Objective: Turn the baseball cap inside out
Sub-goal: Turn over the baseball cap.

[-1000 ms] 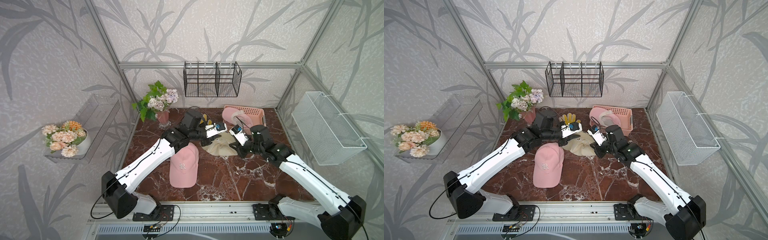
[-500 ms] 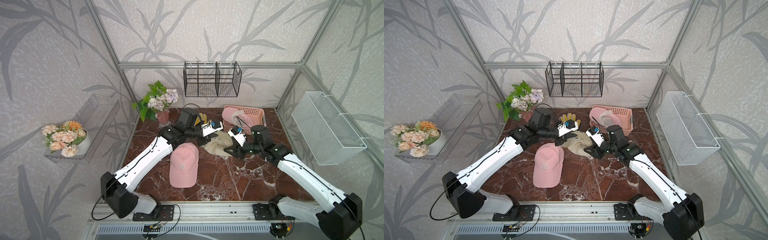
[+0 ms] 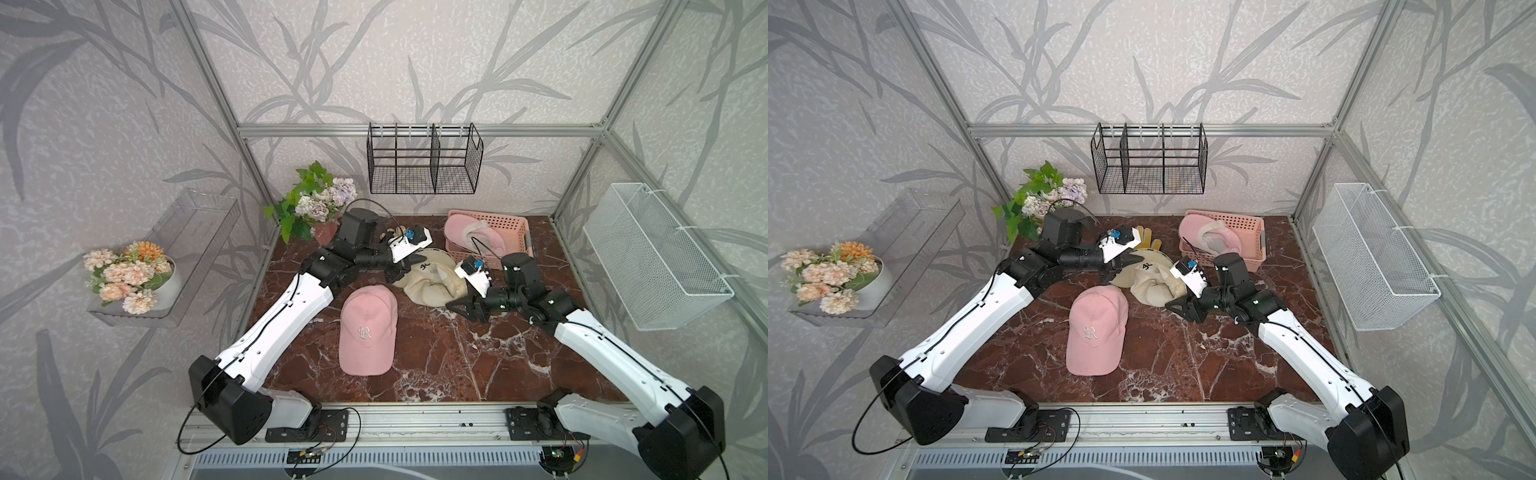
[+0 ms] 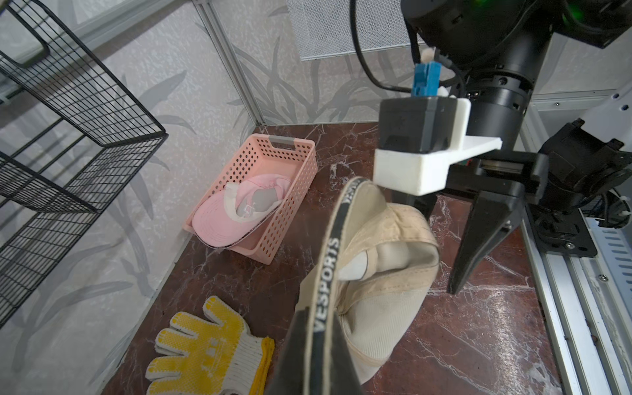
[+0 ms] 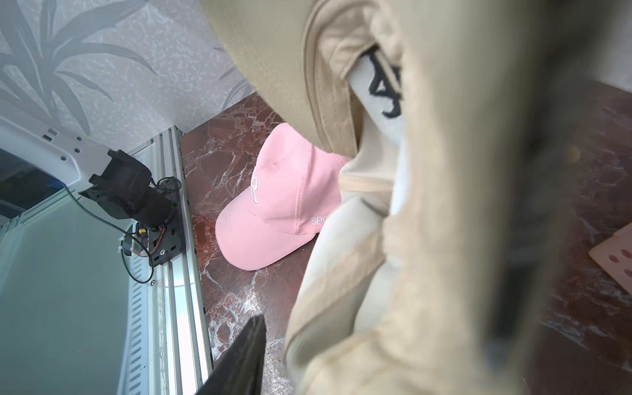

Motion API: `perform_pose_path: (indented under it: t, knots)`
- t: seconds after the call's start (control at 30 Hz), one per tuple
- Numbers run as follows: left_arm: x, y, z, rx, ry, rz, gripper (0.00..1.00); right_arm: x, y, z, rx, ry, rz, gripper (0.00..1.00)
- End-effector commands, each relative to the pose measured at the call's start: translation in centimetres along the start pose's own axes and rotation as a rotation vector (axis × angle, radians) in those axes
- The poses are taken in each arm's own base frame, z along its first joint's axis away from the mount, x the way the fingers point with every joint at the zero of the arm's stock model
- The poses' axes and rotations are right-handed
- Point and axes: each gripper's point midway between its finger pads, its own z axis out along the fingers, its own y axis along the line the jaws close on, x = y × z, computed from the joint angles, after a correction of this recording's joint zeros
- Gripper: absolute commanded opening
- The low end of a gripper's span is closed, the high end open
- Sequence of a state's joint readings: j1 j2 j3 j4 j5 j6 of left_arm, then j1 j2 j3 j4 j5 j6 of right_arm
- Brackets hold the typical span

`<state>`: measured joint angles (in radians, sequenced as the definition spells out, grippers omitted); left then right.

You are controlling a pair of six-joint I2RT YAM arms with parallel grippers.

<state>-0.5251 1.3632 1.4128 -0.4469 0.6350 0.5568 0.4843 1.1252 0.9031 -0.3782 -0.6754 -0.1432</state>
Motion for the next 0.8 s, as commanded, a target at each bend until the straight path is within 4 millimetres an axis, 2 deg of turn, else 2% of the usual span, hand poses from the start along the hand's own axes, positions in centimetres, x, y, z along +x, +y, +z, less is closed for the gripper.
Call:
perform_pose_path:
  t: [0.0,0.17,0.33,0.4,0.5,0.67,0.77]
  knots:
    - [-3.3,2.4,-1.5,-0.121,-0.104,0.066,0.00,1.1,1.6,-0.2,-0.071,0.023,0.039,0.45]
    - [-3.2,1.5,-1.3,-0.072,-0.122,0.068,0.00,-0.7,1.1,0.0,-0.055,-0.066,0.030,0.39]
    - [-3.1,0.6,-1.3,-0.029,-0.129,0.076,0.00,-2.5,-0.9,-0.2,0.056,-0.170,0.019,0.38]
    - [-3.0,0.1,-1.3,-0.002,-0.130,0.077,0.00,-3.2,-1.8,-0.2,0.101,-0.215,0.030,0.34]
    - [-2.9,-0.4,-1.3,0.021,-0.133,0.077,0.00,-3.8,-3.2,-0.3,0.167,-0.265,0.055,0.24]
    - [-2.8,-1.0,-1.3,0.049,-0.135,0.069,0.00,-4.8,-4.2,-1.2,0.233,-0.386,0.082,0.08]
    - [-2.9,-1.2,-1.4,0.061,-0.138,0.062,0.00,-5.4,-4.9,-2.2,0.286,-0.453,0.102,0.02]
